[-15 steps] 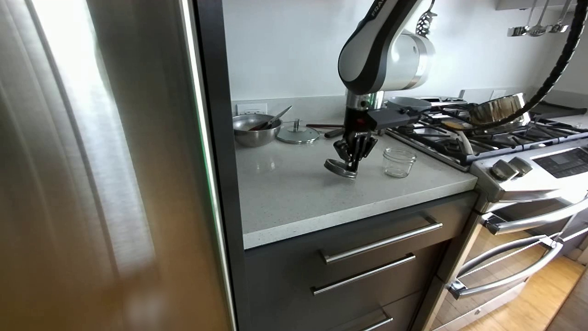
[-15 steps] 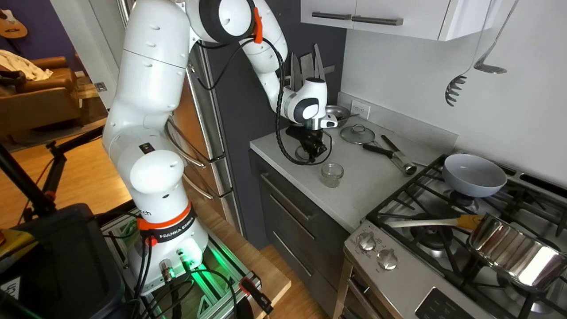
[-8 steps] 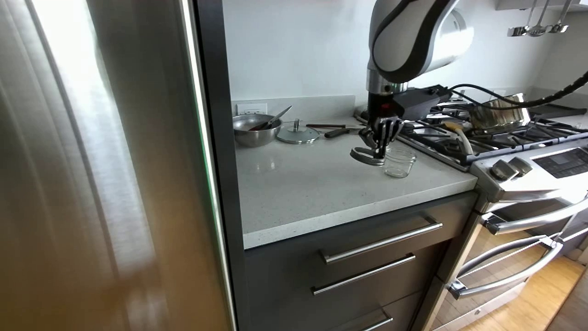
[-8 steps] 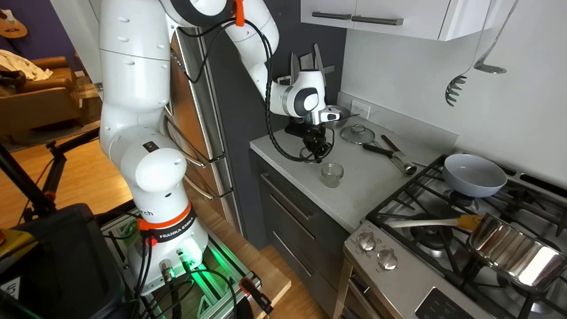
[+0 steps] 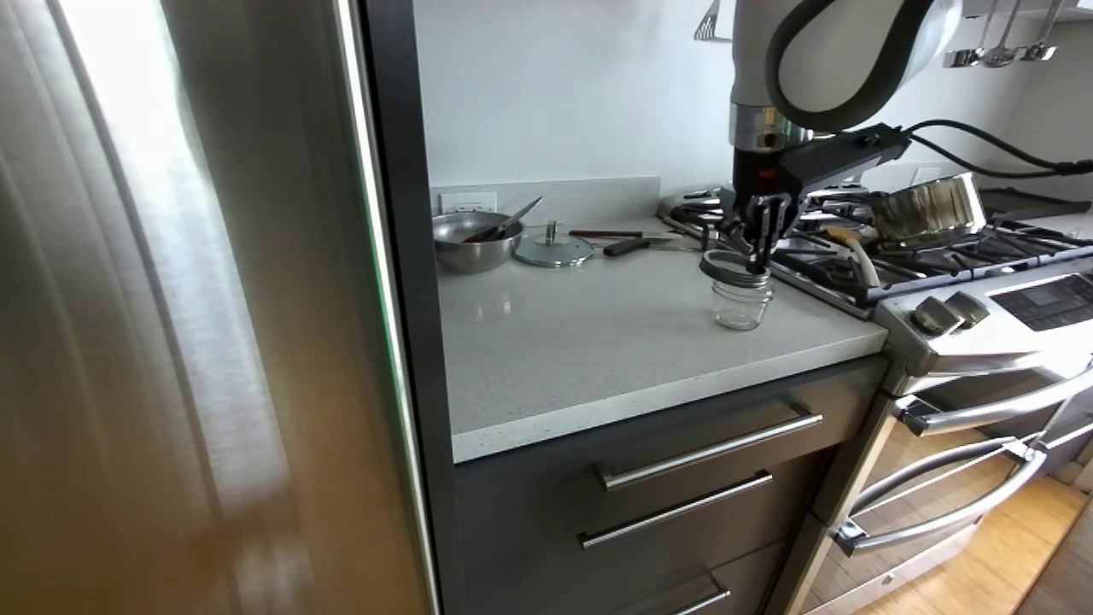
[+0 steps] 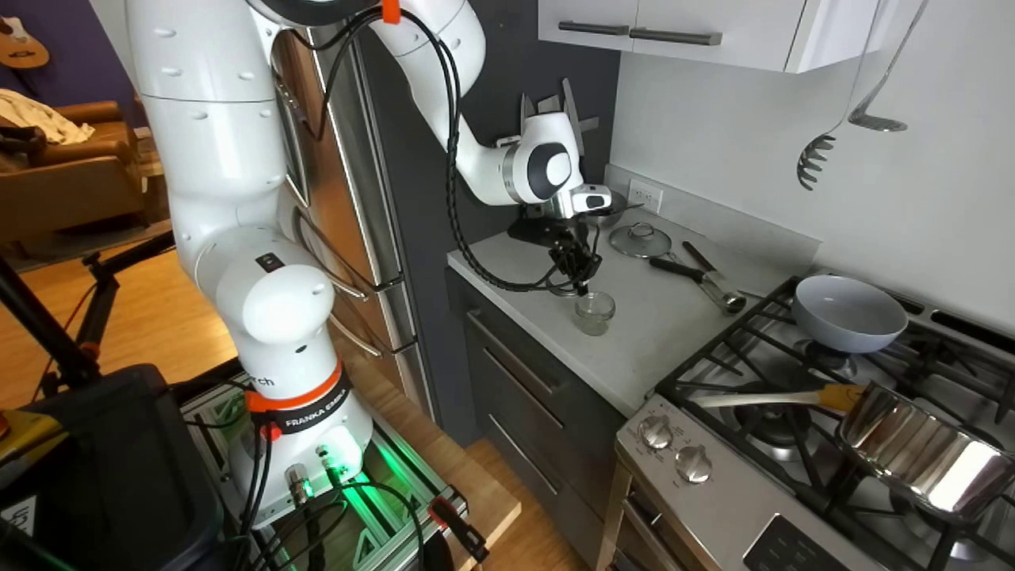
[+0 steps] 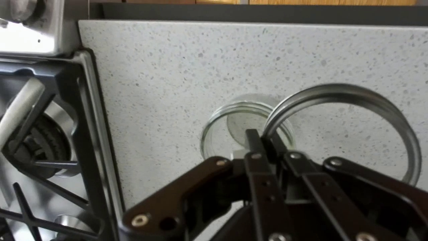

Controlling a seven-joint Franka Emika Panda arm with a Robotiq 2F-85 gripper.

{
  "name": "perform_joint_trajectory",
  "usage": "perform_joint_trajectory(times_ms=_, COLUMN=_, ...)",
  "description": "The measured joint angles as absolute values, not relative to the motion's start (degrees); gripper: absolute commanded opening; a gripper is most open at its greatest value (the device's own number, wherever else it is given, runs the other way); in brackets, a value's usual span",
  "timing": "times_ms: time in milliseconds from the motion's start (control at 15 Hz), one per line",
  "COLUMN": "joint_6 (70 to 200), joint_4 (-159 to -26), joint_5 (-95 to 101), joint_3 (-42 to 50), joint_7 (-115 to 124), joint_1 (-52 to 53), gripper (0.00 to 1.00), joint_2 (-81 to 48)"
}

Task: Pick up the mason jar lid and place it on the clear jar

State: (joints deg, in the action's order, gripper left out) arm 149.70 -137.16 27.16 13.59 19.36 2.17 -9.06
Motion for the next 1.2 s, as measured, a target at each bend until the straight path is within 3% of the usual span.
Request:
perform_joint_trajectory(times_ms=400, joint_6=149.65, joint_4=-138.38, joint_5=28.01, joint_3=13.95, joint_7=21.37, joint_1=-1.34, gripper=0.02, joint_2=-8.28)
perform_joint_trajectory(times_ms=467, joint_6=149.65, joint_4=-138.38, joint_5=28.01, joint_3=13.98, joint_7=21.37, joint_1=-1.89, gripper=0.08, joint_2=-8.3)
perform_joint_trajectory(times_ms=667, joint_6=149.78, joint_4=-138.36, joint_5=27.87, joint_3=14.01, joint_7=21.37, joint_1=-3.04, gripper=0.08, joint_2=-8.37)
perform_joint_trajectory(times_ms=733, joint_6=149.79, joint_4=-138.36, joint_5=27.86, joint_3=14.0, joint_7=21.37, joint_1=-3.12, gripper=0.02, joint_2=-8.37)
perform_joint_trajectory(times_ms=1200, joint_6=149.82, joint_4=-136.73, joint_5=27.31, joint_3=13.98, joint_7=21.39, joint_1=-3.3, gripper=0.02, joint_2=-8.9)
